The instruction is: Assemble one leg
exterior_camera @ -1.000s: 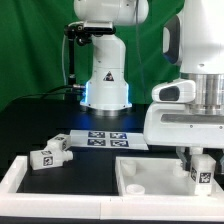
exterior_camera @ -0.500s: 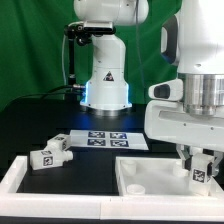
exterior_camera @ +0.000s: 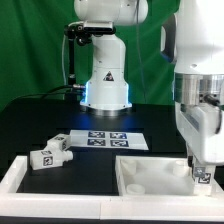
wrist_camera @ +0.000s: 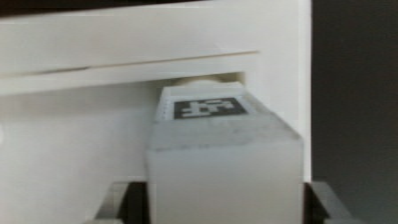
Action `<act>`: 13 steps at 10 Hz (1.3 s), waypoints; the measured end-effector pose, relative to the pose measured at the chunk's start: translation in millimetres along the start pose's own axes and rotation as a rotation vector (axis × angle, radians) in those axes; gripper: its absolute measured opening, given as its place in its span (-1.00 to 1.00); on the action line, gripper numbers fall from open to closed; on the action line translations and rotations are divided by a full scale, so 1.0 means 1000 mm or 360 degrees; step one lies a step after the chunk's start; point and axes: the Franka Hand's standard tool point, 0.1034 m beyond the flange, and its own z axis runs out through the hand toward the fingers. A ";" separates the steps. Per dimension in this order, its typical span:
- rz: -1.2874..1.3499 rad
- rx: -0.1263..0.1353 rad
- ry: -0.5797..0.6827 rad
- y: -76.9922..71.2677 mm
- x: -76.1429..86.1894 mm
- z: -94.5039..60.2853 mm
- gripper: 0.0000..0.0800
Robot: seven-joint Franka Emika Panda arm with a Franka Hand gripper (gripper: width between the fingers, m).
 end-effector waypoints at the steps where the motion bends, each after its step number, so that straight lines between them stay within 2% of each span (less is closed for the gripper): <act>1: 0.0019 0.0000 0.0000 0.000 0.000 0.000 -0.28; 2: -0.0207 -0.0009 0.0001 0.000 0.001 0.000 -0.28; 3: -0.0469 -0.0024 -0.0003 0.001 0.002 0.000 0.15; 4: -0.0797 0.0001 -0.0005 -0.003 0.001 -0.001 0.15; 5: -0.1115 0.0013 -0.0009 -0.005 -0.001 -0.001 0.49; 6: -0.1356 0.0005 -0.0023 -0.001 -0.005 0.002 0.60; 7: -0.1373 0.0023 -0.0013 0.004 -0.011 0.003 0.60; 10: -0.1730 0.0020 -0.0006 0.004 -0.008 0.003 0.62; 12: -0.2322 -0.0002 0.0023 0.005 -0.011 0.004 0.62; 13: -0.2263 0.0002 0.0019 0.005 -0.010 0.004 0.62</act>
Offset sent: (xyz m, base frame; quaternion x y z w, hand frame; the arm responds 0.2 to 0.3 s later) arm 0.0057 0.0227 0.0000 0.0259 -0.0720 -0.4512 0.8891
